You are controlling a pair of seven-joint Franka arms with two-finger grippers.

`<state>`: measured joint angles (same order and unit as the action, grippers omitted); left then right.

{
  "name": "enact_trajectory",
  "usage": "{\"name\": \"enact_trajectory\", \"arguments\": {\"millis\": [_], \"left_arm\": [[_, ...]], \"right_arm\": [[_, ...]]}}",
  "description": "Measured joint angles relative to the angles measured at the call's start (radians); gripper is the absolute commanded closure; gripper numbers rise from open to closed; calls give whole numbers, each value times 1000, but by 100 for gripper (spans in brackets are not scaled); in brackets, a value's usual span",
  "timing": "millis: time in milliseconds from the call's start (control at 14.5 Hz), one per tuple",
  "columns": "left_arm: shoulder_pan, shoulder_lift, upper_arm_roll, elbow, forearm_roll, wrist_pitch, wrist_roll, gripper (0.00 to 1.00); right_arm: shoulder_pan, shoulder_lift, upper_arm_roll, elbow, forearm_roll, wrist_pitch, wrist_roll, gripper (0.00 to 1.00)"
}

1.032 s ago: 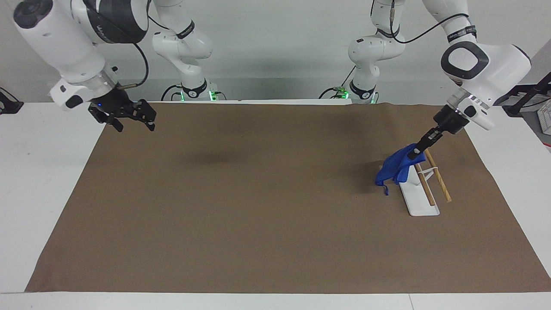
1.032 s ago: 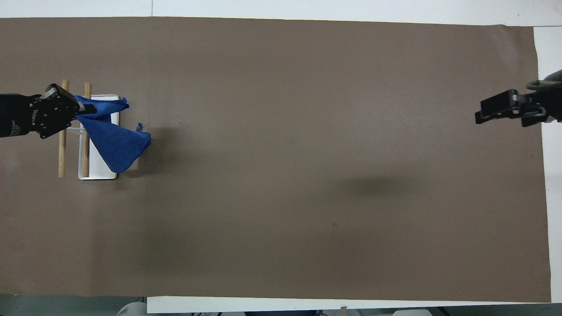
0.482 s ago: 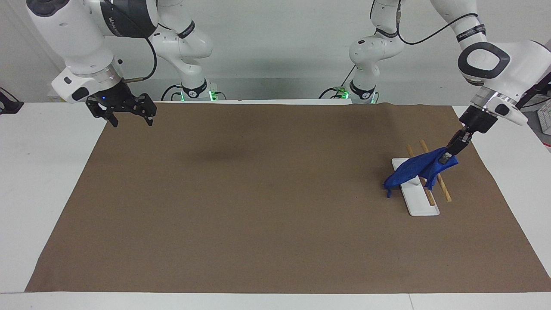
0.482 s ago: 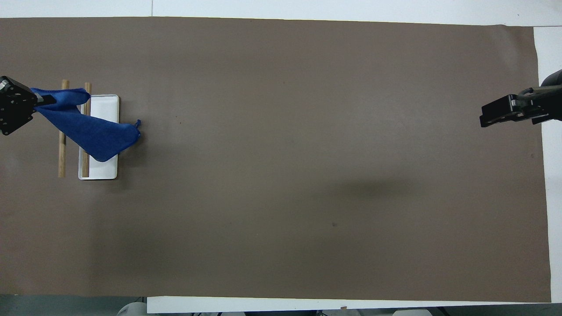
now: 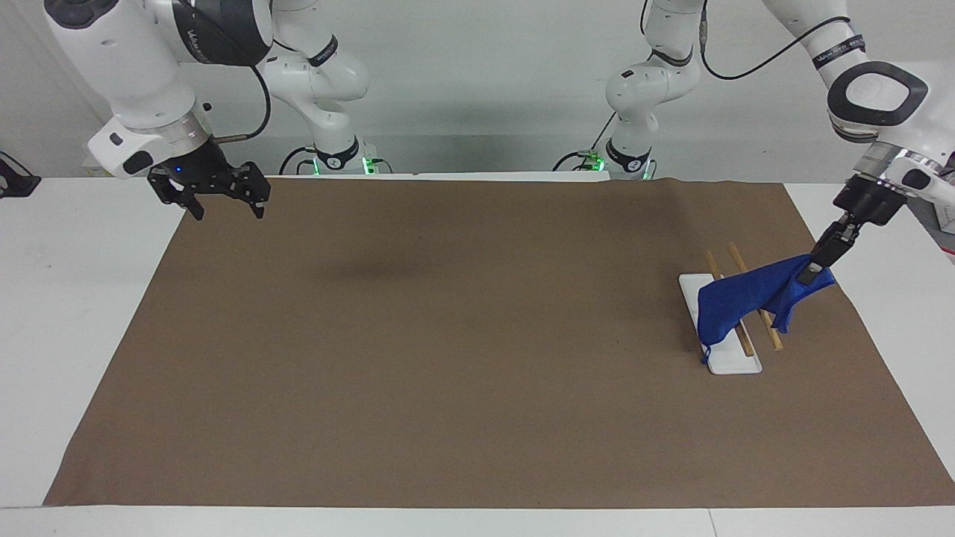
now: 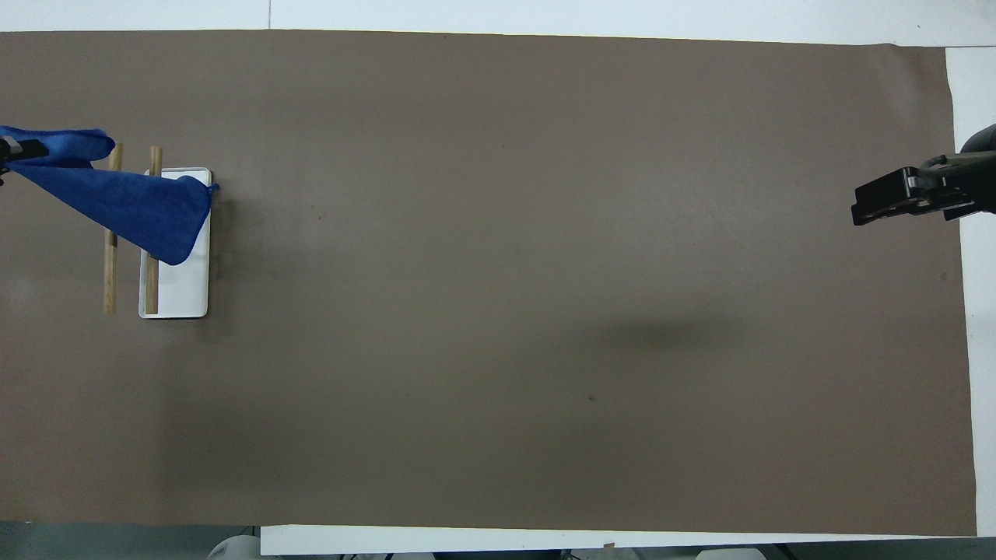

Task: Right arm passes towel to left arm to hang
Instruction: 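Drape the towel over the wooden sticks with the left gripper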

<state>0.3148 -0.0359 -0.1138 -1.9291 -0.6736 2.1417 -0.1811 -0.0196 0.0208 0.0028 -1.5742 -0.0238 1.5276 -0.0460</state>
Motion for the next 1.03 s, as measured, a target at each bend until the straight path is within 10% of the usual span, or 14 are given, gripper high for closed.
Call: {"name": "enact_trajectory", "arguments": {"millis": [1032], "left_arm": [[18,48,1,-17,82,27,123,100]], "right_arm": [[-2,-22,-7,2,0,0,0,0]]}}
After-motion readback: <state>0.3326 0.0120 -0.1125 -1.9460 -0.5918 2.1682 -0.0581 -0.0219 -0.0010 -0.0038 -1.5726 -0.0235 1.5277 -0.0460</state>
